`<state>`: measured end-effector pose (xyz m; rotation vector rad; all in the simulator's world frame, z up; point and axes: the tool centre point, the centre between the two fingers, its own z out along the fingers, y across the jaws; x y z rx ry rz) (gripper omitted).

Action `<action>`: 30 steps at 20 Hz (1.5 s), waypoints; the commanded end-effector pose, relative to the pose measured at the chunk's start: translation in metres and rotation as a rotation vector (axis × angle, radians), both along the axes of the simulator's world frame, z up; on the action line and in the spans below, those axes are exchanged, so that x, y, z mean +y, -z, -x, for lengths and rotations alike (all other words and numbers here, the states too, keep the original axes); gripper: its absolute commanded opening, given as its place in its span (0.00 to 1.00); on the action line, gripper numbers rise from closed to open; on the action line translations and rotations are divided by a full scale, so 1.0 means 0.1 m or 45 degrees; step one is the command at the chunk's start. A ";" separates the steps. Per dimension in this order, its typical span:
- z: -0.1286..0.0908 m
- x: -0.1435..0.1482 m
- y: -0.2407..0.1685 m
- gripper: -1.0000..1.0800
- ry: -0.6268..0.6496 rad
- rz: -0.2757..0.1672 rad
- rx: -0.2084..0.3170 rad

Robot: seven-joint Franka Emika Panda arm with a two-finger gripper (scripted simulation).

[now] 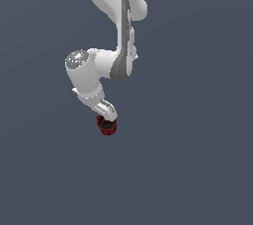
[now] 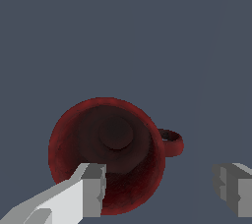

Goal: Pick up the object and move it to a goal position.

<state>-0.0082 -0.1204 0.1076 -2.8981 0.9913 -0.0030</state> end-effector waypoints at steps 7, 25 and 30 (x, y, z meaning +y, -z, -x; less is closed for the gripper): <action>0.02 -0.06 0.06 0.81 0.051 -0.007 0.003; 0.02 -0.04 0.35 0.00 0.062 -0.008 0.003; 0.02 -0.05 0.33 0.00 0.065 -0.007 0.004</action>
